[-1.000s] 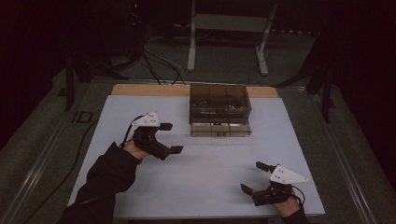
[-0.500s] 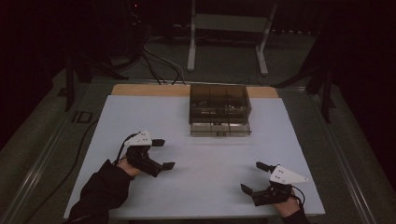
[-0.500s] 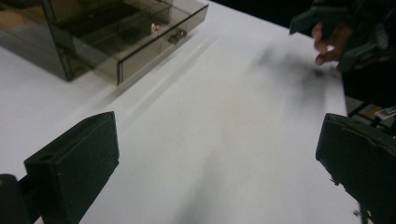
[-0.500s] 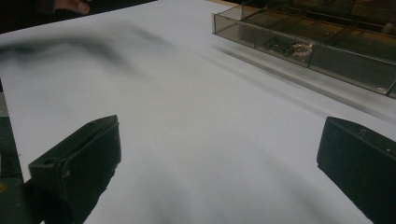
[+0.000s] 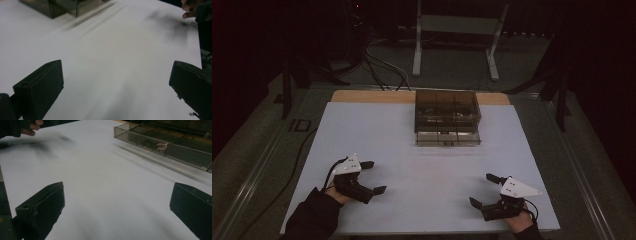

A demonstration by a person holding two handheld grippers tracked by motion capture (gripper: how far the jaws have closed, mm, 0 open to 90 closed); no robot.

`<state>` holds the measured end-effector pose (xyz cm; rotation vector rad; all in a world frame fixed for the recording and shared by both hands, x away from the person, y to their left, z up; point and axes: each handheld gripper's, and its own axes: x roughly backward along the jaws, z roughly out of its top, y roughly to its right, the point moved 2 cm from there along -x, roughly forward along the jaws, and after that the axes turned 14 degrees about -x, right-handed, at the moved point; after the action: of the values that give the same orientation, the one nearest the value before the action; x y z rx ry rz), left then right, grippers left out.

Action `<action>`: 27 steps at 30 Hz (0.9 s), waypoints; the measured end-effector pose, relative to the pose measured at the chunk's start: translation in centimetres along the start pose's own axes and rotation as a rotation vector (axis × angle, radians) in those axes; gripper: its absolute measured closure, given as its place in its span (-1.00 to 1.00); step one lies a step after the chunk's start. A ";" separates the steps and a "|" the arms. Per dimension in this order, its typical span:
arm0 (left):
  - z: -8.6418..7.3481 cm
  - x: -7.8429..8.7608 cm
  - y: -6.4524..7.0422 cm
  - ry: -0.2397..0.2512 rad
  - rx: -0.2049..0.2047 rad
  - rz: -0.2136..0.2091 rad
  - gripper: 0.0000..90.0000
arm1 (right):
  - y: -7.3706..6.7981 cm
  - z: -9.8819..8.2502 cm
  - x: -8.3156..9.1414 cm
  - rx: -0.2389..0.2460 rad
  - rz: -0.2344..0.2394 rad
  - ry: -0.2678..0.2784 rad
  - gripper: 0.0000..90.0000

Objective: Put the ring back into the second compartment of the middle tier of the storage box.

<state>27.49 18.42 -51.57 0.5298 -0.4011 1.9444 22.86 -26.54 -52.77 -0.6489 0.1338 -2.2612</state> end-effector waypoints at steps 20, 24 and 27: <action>-3.5 3.7 0.6 -0.047 0.051 0.072 -0.98 | 0.1 0.0 0.0 -0.003 -0.002 0.001 -1.00; -3.9 3.9 0.5 -0.051 0.057 0.068 -0.98 | 0.2 0.0 0.0 -0.007 -0.002 0.002 -1.00; -3.9 3.9 0.5 -0.047 0.057 0.059 -0.98 | 0.3 0.0 -0.1 -0.008 -0.003 -0.002 -1.00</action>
<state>24.87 23.08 -52.82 0.6075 -0.3959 2.0079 23.08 -26.67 -52.91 -0.6560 0.1416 -2.2640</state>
